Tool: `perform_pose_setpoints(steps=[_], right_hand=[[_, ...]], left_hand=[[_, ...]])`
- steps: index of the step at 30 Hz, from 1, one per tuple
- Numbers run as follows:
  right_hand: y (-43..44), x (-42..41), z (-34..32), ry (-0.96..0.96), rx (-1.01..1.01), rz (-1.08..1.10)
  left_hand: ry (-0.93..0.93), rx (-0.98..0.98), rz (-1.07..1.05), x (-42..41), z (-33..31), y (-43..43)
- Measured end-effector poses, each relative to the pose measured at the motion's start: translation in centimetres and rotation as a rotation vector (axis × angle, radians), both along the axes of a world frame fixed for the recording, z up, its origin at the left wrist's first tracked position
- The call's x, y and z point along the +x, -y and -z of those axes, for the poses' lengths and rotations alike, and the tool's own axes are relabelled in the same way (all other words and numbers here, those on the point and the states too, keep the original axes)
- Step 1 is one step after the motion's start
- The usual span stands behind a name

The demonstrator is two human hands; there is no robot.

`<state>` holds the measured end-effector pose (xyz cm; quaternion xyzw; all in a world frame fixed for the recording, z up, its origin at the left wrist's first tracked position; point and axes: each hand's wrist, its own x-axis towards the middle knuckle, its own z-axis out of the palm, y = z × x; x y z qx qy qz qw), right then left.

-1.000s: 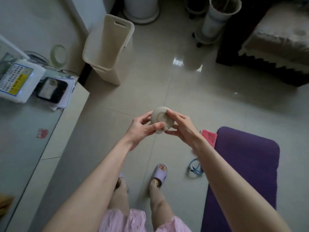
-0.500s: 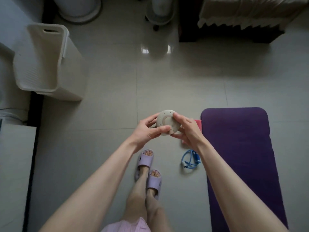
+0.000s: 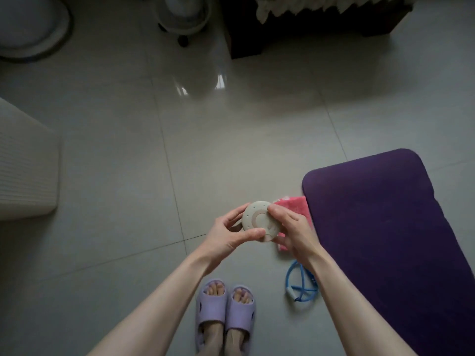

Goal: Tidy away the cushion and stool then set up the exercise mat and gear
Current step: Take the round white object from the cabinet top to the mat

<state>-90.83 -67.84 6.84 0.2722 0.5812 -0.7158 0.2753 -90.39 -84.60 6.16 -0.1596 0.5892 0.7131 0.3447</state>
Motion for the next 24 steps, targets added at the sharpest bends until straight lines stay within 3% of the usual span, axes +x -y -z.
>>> perform_pose_setpoints(steps=[12, 24], right_hand=[[-3.7, -1.1, 21.1, 0.018, -0.016, 0.126], [-5.4, -1.4, 29.9, -0.004, -0.041, 0.156]], left_hand=[[0.032, -0.005, 0.06, -2.3, 20.2, -4.4], [0.025, -0.018, 0.077, -3.0, 29.5, -5.9]])
